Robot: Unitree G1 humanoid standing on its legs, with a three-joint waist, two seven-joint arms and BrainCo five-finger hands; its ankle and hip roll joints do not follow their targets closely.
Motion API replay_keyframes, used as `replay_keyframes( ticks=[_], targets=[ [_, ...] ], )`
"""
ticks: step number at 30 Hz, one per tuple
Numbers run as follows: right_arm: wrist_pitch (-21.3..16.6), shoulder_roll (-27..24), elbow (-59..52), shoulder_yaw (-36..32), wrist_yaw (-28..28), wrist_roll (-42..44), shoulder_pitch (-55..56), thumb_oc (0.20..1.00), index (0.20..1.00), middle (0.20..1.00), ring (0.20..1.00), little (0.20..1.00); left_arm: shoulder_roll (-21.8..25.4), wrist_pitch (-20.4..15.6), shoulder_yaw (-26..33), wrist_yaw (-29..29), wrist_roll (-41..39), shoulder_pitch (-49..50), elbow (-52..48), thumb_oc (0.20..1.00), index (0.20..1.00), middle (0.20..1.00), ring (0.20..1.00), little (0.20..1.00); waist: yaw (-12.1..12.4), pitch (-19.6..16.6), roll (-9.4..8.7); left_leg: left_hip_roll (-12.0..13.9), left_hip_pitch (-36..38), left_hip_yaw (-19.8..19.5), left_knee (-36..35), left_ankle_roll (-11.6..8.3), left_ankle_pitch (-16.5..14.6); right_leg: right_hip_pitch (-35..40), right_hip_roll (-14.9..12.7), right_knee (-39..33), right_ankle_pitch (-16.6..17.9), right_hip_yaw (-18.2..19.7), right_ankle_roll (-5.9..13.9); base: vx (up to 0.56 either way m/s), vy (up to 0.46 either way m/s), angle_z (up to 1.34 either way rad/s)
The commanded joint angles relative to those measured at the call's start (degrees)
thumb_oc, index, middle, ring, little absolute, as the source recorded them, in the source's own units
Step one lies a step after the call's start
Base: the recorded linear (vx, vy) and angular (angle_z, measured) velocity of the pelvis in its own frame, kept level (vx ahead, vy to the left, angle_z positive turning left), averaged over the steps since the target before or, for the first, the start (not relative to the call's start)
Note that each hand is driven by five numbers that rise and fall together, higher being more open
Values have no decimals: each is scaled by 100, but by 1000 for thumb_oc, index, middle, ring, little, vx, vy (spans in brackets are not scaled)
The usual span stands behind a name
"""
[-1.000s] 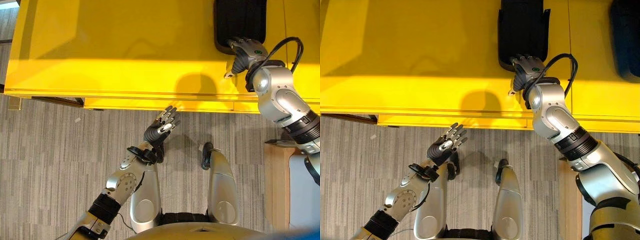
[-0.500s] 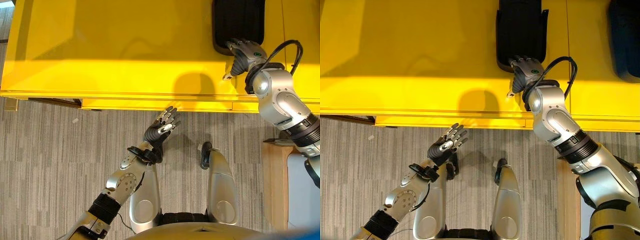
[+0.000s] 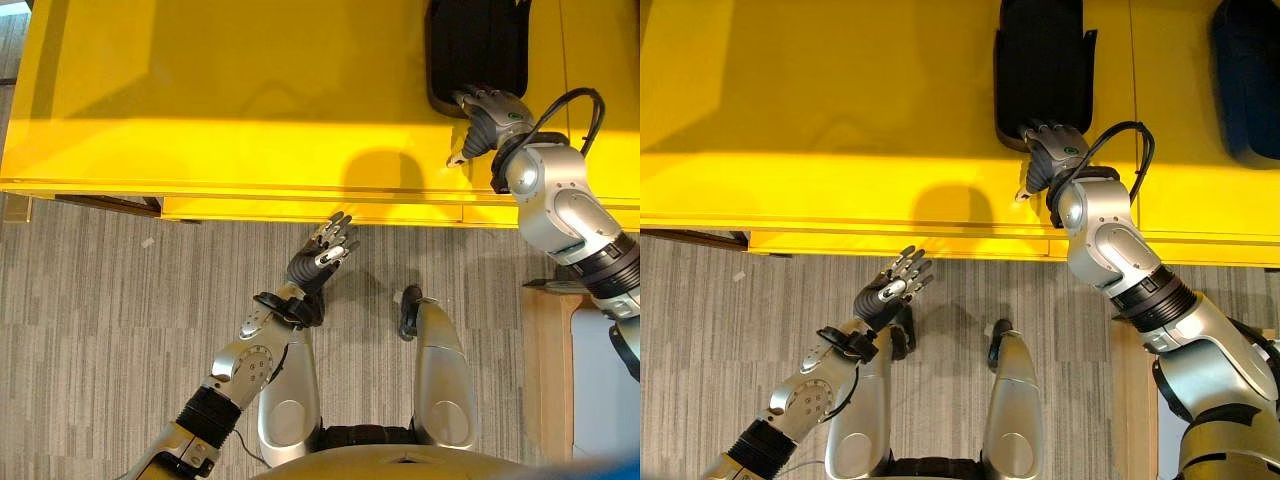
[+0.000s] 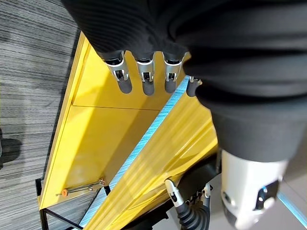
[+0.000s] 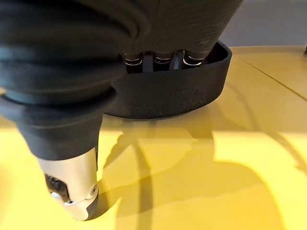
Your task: Move parts from the plastic box to the shelf.
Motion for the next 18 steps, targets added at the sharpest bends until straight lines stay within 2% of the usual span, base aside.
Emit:
replay_keyframes(
  ticks=[1,13,16,18],
  targets=[
    [-67,-246,214,200,467,184,514,1000,1000,1000,1000,1000,-2,-190,-96,-128,79,269,-693,1000,1000,1000,1000,1000,78,-158,71,-167,562,86,-344,207,-497,-18,401,820,-493,-204,-389,0,0,0],
    [-282,-329,215,219,176,394,759,1000,1000,1000,1000,1000,70,-164,-123,-139,63,272,-672,1000,1000,1000,1000,1000,55,-158,52,-155,579,90,-380,202,-467,0,403,808,-489,-230,-387,0,0,0],
    [-317,-343,232,189,-287,505,794,1000,1000,1000,1000,1000,81,-176,-138,-121,78,265,-676,1000,1000,1000,1000,1000,43,-158,50,-143,576,87,-353,202,-478,-4,397,815,-487,-237,-385,0,0,0],
    [-591,-283,252,74,-1372,888,799,1000,1000,1000,1000,1000,80,-169,-186,-211,12,214,-705,1000,1000,1000,1000,1000,19,-158,61,-133,558,82,-302,215,-513,-25,397,849,-502,-226,-384,0,0,0]
  ],
)
